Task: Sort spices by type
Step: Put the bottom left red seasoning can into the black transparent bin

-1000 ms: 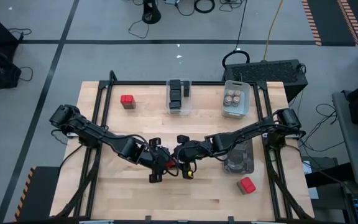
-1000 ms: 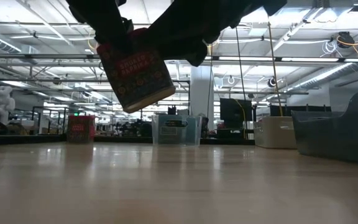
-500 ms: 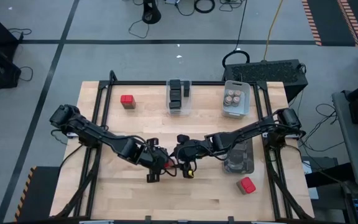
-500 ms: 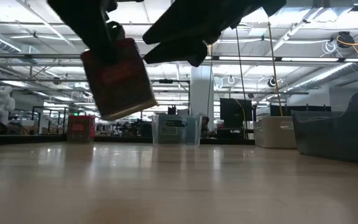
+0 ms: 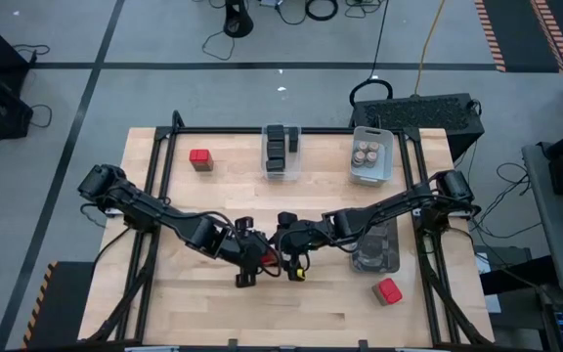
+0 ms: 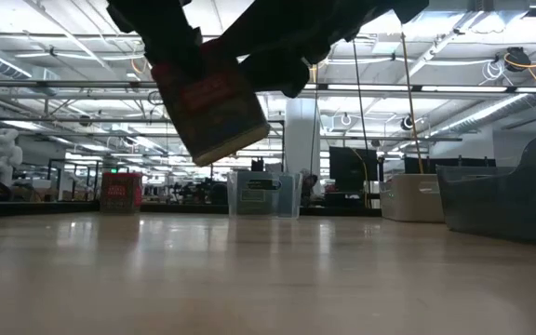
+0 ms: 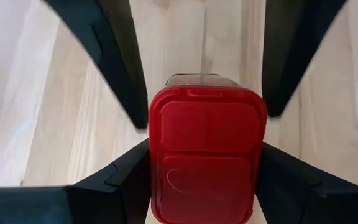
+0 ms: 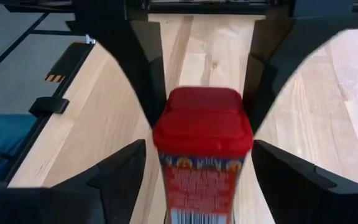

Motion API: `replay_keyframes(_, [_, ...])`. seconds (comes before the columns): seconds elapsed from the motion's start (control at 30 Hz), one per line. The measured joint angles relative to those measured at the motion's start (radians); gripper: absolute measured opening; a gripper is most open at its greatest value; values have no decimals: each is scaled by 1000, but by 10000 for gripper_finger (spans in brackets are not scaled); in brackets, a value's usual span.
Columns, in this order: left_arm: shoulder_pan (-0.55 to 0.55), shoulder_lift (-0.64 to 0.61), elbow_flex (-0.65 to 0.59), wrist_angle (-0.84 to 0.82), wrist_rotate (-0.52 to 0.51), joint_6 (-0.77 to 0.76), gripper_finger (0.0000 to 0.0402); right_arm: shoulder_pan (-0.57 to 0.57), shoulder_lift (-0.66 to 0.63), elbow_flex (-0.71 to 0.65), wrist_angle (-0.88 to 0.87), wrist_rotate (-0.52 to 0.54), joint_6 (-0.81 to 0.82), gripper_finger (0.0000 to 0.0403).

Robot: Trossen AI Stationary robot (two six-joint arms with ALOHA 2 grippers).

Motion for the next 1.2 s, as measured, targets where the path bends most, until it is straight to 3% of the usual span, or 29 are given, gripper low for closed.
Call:
replay_keyframes(0.33, [19,0,0,15,-20,-1,230,0,0,0,-2,9,-6,251])
replay_keyframes(0.73, [20,0,0,19,-20,-4,245,-6,0,0,-18,47,-20,154])
replay_keyframes(1.03, [20,-1,2,11,24,31,286,-6,0,0,-18,46,-28,162])
replay_keyframes(1.2, [19,-44,2,-74,-33,32,290,-11,-19,0,-58,55,-41,154])
